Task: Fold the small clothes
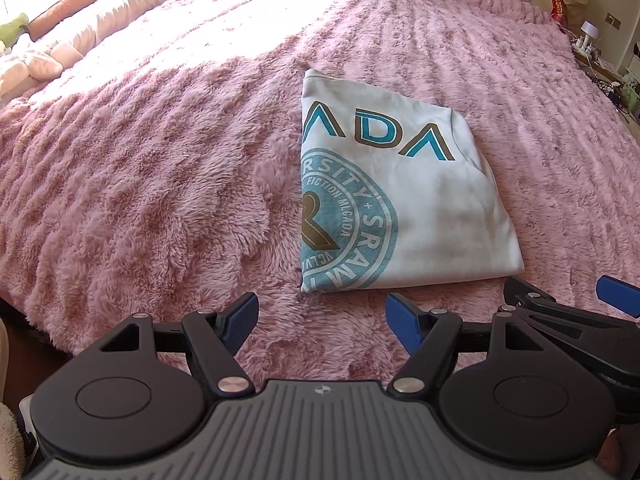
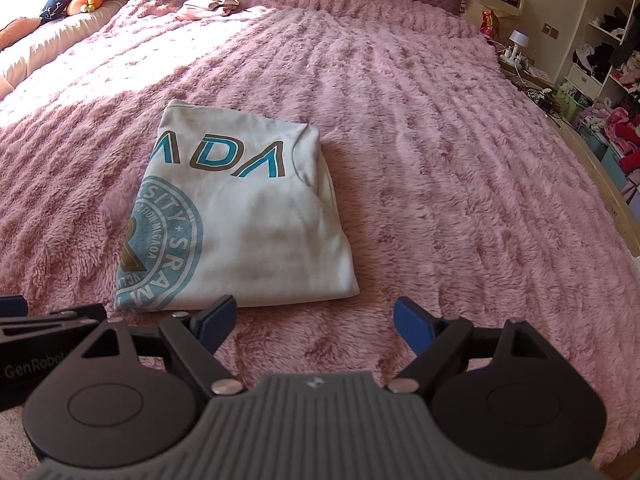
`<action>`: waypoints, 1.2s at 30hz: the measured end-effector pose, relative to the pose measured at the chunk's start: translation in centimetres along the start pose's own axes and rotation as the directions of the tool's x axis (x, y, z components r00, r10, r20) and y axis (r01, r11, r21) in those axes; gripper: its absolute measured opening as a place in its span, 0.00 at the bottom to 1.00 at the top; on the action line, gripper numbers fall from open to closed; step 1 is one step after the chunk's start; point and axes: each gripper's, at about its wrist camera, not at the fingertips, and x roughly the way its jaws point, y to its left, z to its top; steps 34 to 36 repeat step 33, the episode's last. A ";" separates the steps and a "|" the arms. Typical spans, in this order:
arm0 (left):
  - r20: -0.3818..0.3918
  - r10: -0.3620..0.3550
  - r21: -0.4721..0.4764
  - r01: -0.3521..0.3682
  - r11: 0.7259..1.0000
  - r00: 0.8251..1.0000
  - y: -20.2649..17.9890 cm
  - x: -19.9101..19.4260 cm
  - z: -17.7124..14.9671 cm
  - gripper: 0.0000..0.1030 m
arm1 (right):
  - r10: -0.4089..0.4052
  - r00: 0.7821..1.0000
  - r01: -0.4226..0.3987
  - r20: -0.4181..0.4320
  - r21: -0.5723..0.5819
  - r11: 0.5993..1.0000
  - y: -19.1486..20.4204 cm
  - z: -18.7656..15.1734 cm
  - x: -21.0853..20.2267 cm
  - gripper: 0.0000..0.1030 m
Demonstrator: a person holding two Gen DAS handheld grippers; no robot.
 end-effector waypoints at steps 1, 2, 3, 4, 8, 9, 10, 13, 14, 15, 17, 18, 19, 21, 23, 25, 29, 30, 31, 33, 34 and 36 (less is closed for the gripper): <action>0.002 0.003 0.002 -0.003 1.000 1.000 0.0 0.0 0.0 0.82 | 0.000 1.000 0.000 -0.002 0.001 1.000 0.0 0.0 0.0 0.79; 0.002 0.005 0.004 -0.005 1.000 1.000 -0.1 0.0 0.1 0.82 | 0.001 1.000 -0.001 -0.004 0.004 1.000 0.0 0.0 0.0 0.79; 0.001 0.006 0.006 -0.006 1.000 1.000 -0.1 0.0 0.1 0.82 | 0.002 1.000 -0.002 -0.005 0.006 1.000 -0.1 0.0 0.1 0.79; 0.001 0.007 0.007 -0.007 1.000 1.000 -0.1 0.0 0.1 0.82 | 0.002 1.000 -0.002 -0.005 0.007 1.000 -0.1 0.1 0.1 0.79; -0.003 0.010 0.009 -0.010 1.000 1.000 -0.2 0.2 0.1 0.82 | -0.002 1.000 0.002 -0.010 0.008 1.000 -0.2 0.1 0.3 0.79; -0.004 0.014 0.012 -0.014 1.000 1.000 -0.3 0.2 0.1 0.82 | -0.003 1.000 0.004 -0.012 0.008 1.000 -0.2 0.0 0.3 0.79; -0.006 0.018 0.014 -0.018 1.000 1.000 -0.3 0.3 0.1 0.82 | -0.005 1.000 0.005 -0.017 0.009 1.000 -0.2 0.0 0.5 0.79; -0.002 0.024 0.024 -0.024 0.999 1.000 -0.4 0.5 0.1 0.82 | -0.003 1.000 0.004 -0.026 0.016 1.000 -0.2 -0.1 0.7 0.79; 0.000 0.023 0.026 -0.023 0.999 1.000 -0.4 0.5 0.0 0.82 | -0.004 1.000 0.004 -0.028 0.017 1.000 -0.2 -0.1 0.8 0.79; 0.002 0.021 0.026 -0.021 0.999 1.000 -0.4 0.5 0.0 0.82 | -0.003 1.000 0.004 -0.030 0.018 1.000 -0.2 -0.1 0.9 0.79; 0.005 0.017 0.025 -0.017 1.000 1.000 -0.3 0.6 0.0 0.82 | -0.005 1.000 0.005 -0.030 0.017 1.000 -0.1 -0.1 0.9 0.79; 0.006 0.016 0.025 -0.016 1.000 1.000 -0.3 0.6 0.0 0.82 | -0.006 1.000 0.007 -0.028 0.016 1.000 -0.1 -0.1 0.9 0.79; 0.006 0.016 0.024 -0.016 1.000 1.000 -0.3 0.6 0.0 0.82 | -0.008 1.000 0.008 -0.028 0.015 1.000 0.0 -0.1 0.9 0.79; 0.020 0.017 0.028 -0.018 0.999 1.000 -0.3 0.6 0.0 0.82 | -0.008 1.000 0.008 -0.028 0.016 1.000 0.0 0.0 0.9 0.79; 0.017 0.018 0.025 -0.018 1.000 1.000 -0.3 0.6 0.1 0.82 | -0.008 1.000 0.009 -0.027 0.014 1.000 0.1 0.0 1.0 0.79; 0.026 0.012 0.025 -0.013 1.000 1.000 -0.2 0.6 0.0 0.81 | -0.009 1.000 0.010 -0.023 0.014 1.000 0.1 0.0 0.9 0.79; 0.040 0.002 0.026 -0.003 1.000 0.999 -0.2 0.5 -0.1 0.79 | -0.007 1.000 0.008 -0.024 0.013 1.000 0.2 0.0 0.9 0.79; 0.036 0.003 0.023 -0.004 1.000 0.999 -0.1 0.5 -0.1 0.79 | -0.008 1.000 0.008 -0.024 0.012 1.000 0.2 0.0 1.0 0.79; 0.028 0.005 0.018 -0.005 1.000 1.000 -0.1 0.5 -0.1 0.79 | -0.009 1.000 0.009 -0.023 0.008 1.000 0.3 0.0 0.9 0.79; 0.014 0.011 0.011 -0.011 1.000 1.000 -0.1 0.6 0.0 0.79 | -0.011 1.000 0.011 -0.023 0.002 1.000 0.4 0.0 0.9 0.79; 0.014 0.011 0.011 -0.011 1.000 1.000 -0.1 0.6 0.0 0.79 | -0.011 1.000 0.011 -0.023 0.002 1.000 0.4 0.0 0.9 0.79; 0.014 0.011 0.011 -0.011 1.000 1.000 -0.1 0.6 0.0 0.79 | -0.011 1.000 0.011 -0.023 0.002 1.000 0.4 0.0 0.9 0.79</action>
